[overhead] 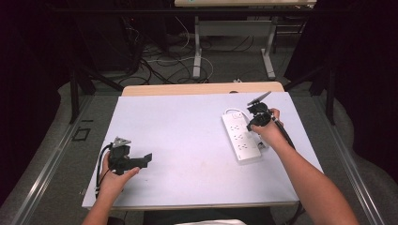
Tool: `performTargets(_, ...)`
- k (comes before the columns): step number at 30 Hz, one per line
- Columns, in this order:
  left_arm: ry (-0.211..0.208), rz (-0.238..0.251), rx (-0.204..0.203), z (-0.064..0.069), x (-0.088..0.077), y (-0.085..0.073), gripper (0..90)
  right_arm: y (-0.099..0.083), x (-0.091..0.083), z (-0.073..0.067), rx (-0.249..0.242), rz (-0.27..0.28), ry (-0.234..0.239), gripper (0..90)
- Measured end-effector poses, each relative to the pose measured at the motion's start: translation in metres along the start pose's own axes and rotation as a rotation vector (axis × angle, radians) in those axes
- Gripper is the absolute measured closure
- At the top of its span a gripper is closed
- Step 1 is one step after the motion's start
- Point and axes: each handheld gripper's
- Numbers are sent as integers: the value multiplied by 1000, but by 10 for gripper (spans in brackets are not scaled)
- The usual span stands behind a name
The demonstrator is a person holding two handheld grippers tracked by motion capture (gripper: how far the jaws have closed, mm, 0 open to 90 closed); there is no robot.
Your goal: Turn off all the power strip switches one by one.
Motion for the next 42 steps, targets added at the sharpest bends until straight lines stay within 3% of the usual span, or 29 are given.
performTargets(14,-1,8,-2,1,2,0,18,-6,-2,-3,-19,-11,-1,900)
performTargets(22,0,6,-2,0,1,0,18,-7,4,-4,-25,-50,1,900)
performTargets(23,0,6,-3,0,1,0,18,-10,9,-4,-12,17,16,900)
performTargets(24,1,6,-3,0,1,0,18,-9,7,-4,-27,-46,1,900)
performTargets(28,0,8,-1,1,2,0,18,-11,8,-4,-15,-27,5,900)
performTargets(29,0,8,-1,1,2,0,18,-10,7,-4,-17,-52,5,900)
performTargets(31,-1,7,-2,1,2,0,18,-11,8,-4,-15,-31,10,900)
performTargets(32,0,5,-1,1,2,0,18,-10,6,-5,-20,-59,4,900)
performTargets(33,-1,9,-2,1,2,0,18,-13,11,-5,-8,31,24,900)
performTargets(34,0,6,-1,1,2,0,18,-11,7,-5,-20,-39,11,900)
performTargets(42,-1,8,-2,1,2,0,18,-11,6,-6,-25,-46,12,900)
Point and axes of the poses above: each handheld gripper's, and its own axes: x roughly forward along the jaws, y roughly out of its top, z roughly to its right, and after that the axes turned 13 degrees about -x, right-handed
